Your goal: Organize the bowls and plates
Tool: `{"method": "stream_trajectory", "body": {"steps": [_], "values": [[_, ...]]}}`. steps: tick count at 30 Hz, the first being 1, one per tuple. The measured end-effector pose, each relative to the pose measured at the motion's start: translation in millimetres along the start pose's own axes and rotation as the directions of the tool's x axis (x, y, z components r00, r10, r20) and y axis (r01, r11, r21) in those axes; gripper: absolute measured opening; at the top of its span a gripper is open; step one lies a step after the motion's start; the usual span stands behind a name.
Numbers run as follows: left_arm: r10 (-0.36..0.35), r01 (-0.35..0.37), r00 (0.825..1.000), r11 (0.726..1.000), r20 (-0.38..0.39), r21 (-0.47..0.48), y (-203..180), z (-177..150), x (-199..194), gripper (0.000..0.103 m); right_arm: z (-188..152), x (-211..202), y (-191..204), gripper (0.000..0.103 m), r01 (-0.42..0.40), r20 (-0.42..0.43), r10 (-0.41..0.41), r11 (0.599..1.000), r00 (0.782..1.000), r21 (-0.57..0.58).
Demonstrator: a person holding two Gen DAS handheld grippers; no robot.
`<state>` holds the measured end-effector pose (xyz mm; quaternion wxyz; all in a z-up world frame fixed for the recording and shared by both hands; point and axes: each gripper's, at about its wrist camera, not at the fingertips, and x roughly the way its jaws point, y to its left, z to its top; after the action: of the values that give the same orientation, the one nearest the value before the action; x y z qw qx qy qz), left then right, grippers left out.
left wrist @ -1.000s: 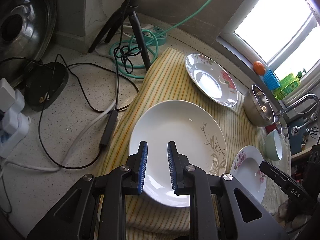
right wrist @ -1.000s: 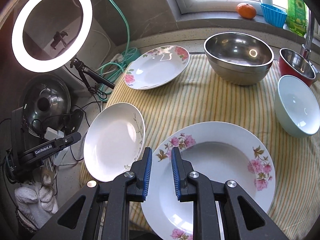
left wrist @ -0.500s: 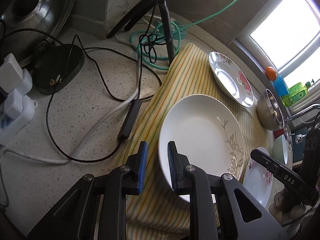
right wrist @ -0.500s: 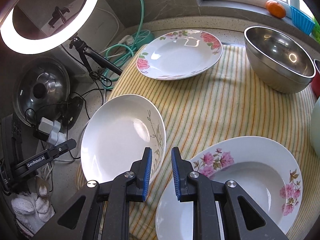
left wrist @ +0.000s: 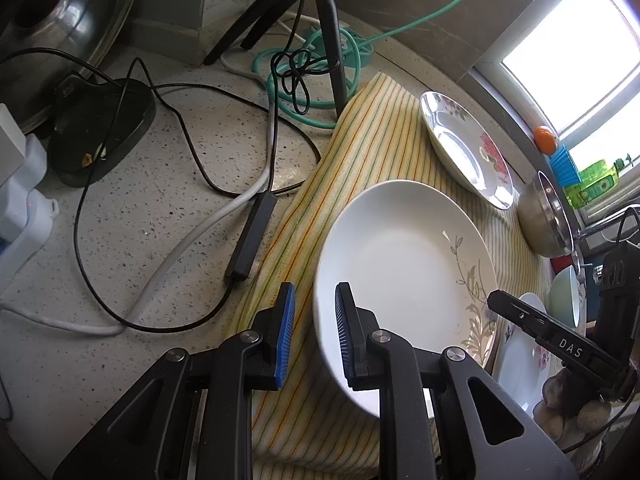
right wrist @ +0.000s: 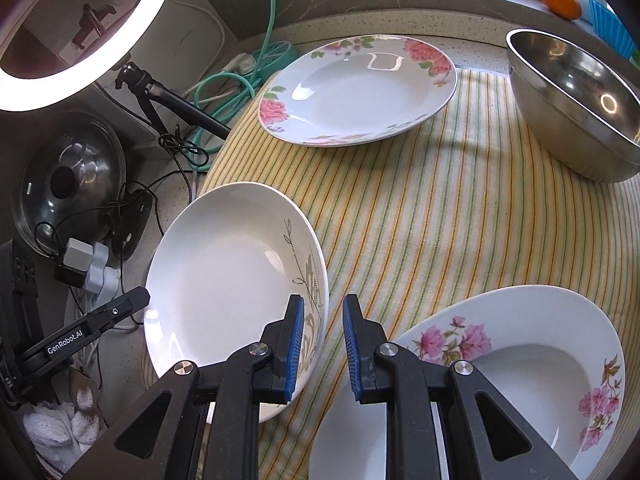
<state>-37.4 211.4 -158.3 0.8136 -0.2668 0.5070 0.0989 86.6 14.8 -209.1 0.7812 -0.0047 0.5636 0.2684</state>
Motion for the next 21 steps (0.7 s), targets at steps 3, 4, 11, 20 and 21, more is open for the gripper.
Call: {"method": "stream_trajectory", "body": {"steps": [3,4,11,20,21], "values": [[-0.003,0.003,1.0,1.0,-0.006,0.004,-0.8,-0.5,2.6,0.018,0.8,2.2,-0.1,0.017,-0.006,-0.006,0.006,1.0,1.0,0.004],[-0.004,0.004,1.0,1.0,-0.007,0.007,-0.9,-0.8,3.0,0.018,0.7,2.9,-0.6,0.017,-0.009,-0.009,0.009,1.0,1.0,0.007],[-0.004,0.004,1.0,1.0,-0.007,0.014,-1.1,-0.6,4.3,0.012,0.5,4.5,-1.2,0.009,-0.017,-0.015,0.017,1.0,1.0,0.014],[-0.007,0.007,1.0,1.0,-0.011,0.011,-1.3,0.0,7.5,0.008,2.2,6.5,-0.4,0.004,-0.016,-0.02,0.016,1.0,1.0,0.013],[-0.005,0.005,1.0,1.0,-0.01,0.013,-1.8,0.0,7.5,0.008,2.4,7.0,-0.2,0.004,-0.014,-0.02,0.015,1.0,1.0,0.013]]}}
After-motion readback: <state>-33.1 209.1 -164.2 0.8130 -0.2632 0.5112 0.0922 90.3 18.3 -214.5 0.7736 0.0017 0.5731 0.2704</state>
